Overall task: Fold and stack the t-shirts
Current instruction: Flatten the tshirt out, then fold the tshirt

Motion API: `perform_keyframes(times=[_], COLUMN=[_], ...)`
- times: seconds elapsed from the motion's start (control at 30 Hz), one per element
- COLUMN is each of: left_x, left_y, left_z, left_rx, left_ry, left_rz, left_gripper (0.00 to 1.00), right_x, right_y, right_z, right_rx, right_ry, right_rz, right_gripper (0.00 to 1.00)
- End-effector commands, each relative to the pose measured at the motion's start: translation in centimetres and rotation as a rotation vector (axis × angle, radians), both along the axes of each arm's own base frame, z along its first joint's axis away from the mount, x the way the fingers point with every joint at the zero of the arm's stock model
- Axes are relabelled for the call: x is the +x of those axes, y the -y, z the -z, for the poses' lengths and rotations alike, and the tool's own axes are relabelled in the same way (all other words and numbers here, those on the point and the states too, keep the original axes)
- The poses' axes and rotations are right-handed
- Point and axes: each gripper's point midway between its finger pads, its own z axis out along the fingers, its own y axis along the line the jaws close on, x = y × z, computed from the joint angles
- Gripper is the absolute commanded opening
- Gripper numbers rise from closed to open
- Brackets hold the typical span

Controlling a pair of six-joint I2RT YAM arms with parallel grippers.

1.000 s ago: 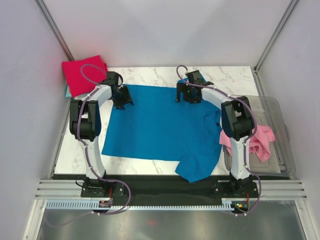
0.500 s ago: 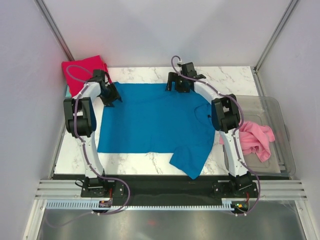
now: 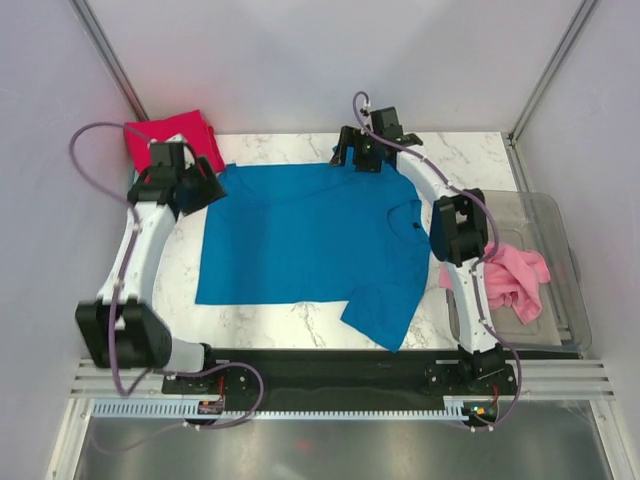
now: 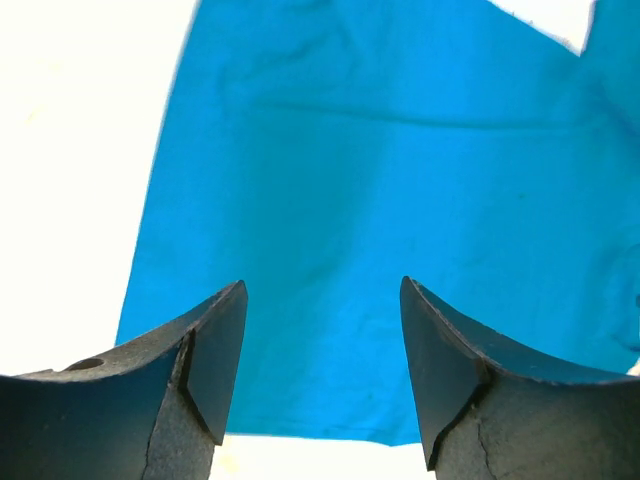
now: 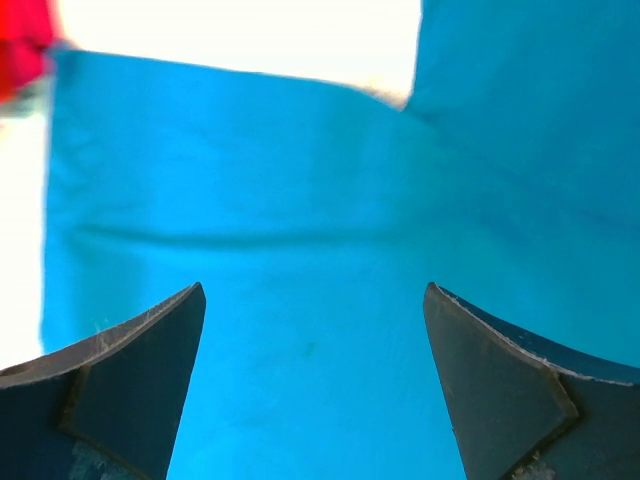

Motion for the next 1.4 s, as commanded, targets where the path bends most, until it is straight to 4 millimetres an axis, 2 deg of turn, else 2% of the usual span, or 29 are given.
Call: perform_keyframes(times=[0.0,0.03,0.07,0.1,0.13,0.17,0.2,0.23,0.27,0.3,0.33,0.37,0.4,0.47,0.5,0.53,0.63,0.83,0.93,1.03,1.13,1.23,1.33,1.37], left_x=[-6.6,-7.6,-10.0,-10.7,-11.5,-12.7,-13.2,-13.8,-14.6,-14.9,-15.3,-15.8,-16.0,-16.4,-16.5,-16.6,-17.1,-18.0,-18.4,-17.7,-17.4,-17.1,-16.6,-16.3], left_y=[-1.5,-1.2,-1.0,-0.8,-0.9,-1.3,-1.6,-2.0,-2.5,-2.6,-2.7,-2.7,-2.9,-3.2,-3.2,-3.4,-4.2,-6.6,-6.8,-7.1,-6.7,-6.5,-6.4,-6.4], left_z=[3.8,1.4,4.7,5.0,3.9,6.0,6.5,6.9,8.4,8.9,9.5,10.7,11.3,12.8,13.3,13.7,14.9,16.8,18.2,18.2,18.9,18.9,18.5,18.3], left_rx=[-0.029,-0.076,-0.109,-0.171,-0.195,-0.183,-0.186,-0.181,-0.168,-0.187,-0.197,-0.208,-0.209,-0.200,-0.198,-0.194,-0.143,-0.079,-0.096,-0.101,-0.115,-0.121,-0.127,-0.125], left_ry=[-0.084,0.051,0.005,0.032,0.118,0.085,0.084,0.085,0.056,0.041,0.029,0.009,0.001,-0.030,-0.046,-0.060,-0.102,-0.134,-0.180,-0.173,-0.191,-0.185,-0.151,-0.134], left_rz=[-0.180,-0.204,-0.246,-0.312,-0.332,-0.370,-0.401,-0.433,-0.471,-0.507,-0.527,-0.553,-0.571,-0.601,-0.611,-0.621,-0.651,-0.738,-0.736,-0.733,-0.692,-0.668,-0.645,-0.634], left_gripper=[0.70,0.70,0.69,0.69,0.69,0.69,0.71,0.74,0.76,0.76,0.76,0.75,0.75,0.75,0.74,0.73,0.70,0.70,0.69,0.69,0.64,0.52,0.31,0.20], right_x=[-2.7,-5.0,-6.3,-7.7,-10.9,-12.2,-14.4,-16.5,-18.2,-20.1,-22.1,-23.5,-25.5,-27.3,-28.1,-28.9,-30.3,-31.2,-31.5,-31.8,-32.2,-32.6,-33.2,-33.5], right_y=[0.3,1.0,1.2,1.6,2.4,2.3,2.9,3.6,3.4,4.1,4.7,4.5,5.4,5.7,6.1,6.5,7.3,8.1,8.3,8.5,8.7,9.1,10.2,10.4], right_z=[-13.7,-14.6,-14.9,-15.0,-14.4,-14.7,-17.0,-13.7,-13.2,-14.7,-11.6,-11.1,-10.0,-9.1,-9.5,-8.0,-7.2,-6.3,-5.7,-5.0,-4.3,-3.5,-2.7,-2.7], right_rx=[0.115,0.126,0.124,0.120,0.113,0.129,0.150,0.127,0.138,0.156,0.137,0.154,0.153,0.164,0.181,0.166,0.144,0.094,0.092,0.092,0.096,0.085,0.045,0.031], right_ry=[0.183,0.173,0.174,0.175,0.153,0.166,0.213,0.149,0.128,0.165,0.106,0.089,0.082,0.069,0.081,0.054,0.046,0.038,0.024,0.011,-0.004,-0.022,-0.044,-0.044], right_rz=[-0.014,-0.005,0.006,0.017,0.027,0.034,0.045,0.055,0.059,0.074,0.085,0.092,0.106,0.110,0.115,0.121,0.116,0.106,0.108,0.120,0.128,0.149,0.204,0.216], right_gripper=[0.98,0.98,0.98,0.98,0.98,0.98,0.98,0.98,0.98,0.98,0.98,0.98,0.98,0.98,0.98,0.98,0.98,0.98,0.98,0.98,0.98,0.98,0.98,0.98])
